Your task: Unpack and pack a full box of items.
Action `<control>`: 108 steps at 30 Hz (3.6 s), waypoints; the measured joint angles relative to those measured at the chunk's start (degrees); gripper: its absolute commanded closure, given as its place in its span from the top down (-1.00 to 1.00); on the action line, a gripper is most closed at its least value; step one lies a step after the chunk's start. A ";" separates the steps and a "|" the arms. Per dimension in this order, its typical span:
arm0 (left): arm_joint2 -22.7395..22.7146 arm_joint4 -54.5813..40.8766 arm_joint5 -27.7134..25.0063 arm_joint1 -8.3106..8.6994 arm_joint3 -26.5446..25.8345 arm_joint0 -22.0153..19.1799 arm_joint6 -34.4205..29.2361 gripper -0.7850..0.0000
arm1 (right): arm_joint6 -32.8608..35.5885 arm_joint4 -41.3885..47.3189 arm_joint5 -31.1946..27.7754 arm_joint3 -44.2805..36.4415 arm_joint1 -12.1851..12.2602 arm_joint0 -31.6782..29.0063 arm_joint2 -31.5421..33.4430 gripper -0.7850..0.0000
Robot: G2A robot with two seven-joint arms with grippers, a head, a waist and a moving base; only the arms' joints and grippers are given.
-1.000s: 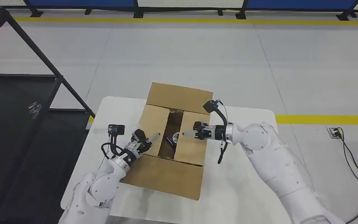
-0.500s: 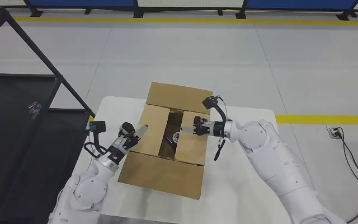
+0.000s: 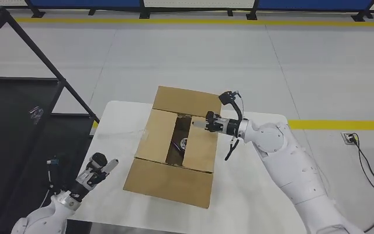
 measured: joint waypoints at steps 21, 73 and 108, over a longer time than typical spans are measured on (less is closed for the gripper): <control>5.51 -16.29 -9.43 2.83 2.78 -0.75 -22.19 1.00 | -27.65 6.68 10.37 27.34 -5.78 9.75 -1.67 1.00; 24.06 6.16 14.90 1.31 -1.42 -12.44 15.87 1.00 | 21.84 32.36 -12.93 34.48 -5.75 15.12 5.95 1.00; 34.30 18.18 22.65 -1.72 6.14 -21.58 24.82 1.00 | 22.73 25.98 8.63 18.50 -4.70 6.48 2.19 1.00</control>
